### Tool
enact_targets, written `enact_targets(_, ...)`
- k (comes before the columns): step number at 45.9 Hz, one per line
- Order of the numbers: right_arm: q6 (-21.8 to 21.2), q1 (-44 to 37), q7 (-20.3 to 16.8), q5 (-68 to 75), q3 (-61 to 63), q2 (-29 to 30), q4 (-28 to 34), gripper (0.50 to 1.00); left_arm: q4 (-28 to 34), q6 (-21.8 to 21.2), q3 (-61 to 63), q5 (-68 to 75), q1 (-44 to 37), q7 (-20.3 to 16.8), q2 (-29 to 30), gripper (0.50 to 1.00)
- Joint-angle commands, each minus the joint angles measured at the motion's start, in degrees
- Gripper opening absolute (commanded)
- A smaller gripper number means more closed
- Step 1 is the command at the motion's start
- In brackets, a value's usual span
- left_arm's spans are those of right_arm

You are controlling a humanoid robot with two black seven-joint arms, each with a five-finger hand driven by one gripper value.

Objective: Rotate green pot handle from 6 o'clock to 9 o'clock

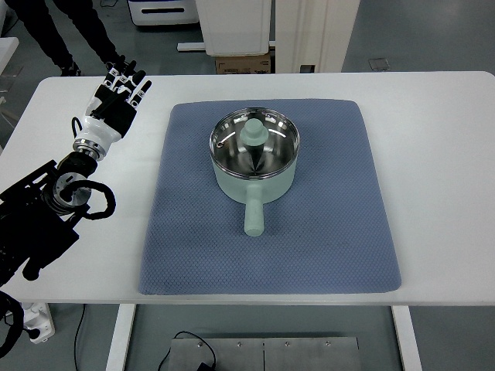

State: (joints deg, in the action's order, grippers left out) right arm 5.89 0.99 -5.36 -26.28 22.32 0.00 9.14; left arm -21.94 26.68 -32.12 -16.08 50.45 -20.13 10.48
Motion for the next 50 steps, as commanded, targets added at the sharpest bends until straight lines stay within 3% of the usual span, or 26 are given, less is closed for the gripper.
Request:
enact_targets(1,0.00,-0.03,0.00,0.00,0.00,0.00,0.00,1.000,0.05,-0.14,-0.05,0.00,0.00,0.01,0.07,1.000)
enact_targets(37,0.00,-0.03,0.00,0.00,0.00,0.00,0.00,1.000,-0.74,0.39,-0.23,3.43,1.31,-0.87,2.00,1.000)
enact_targets(50,0.00,-0.03,0.00,0.00,0.00,0.00,-0.09,1.000,-16.02,-0.40,-0.49,7.29,2.11,-4.74,8.41,1.000)
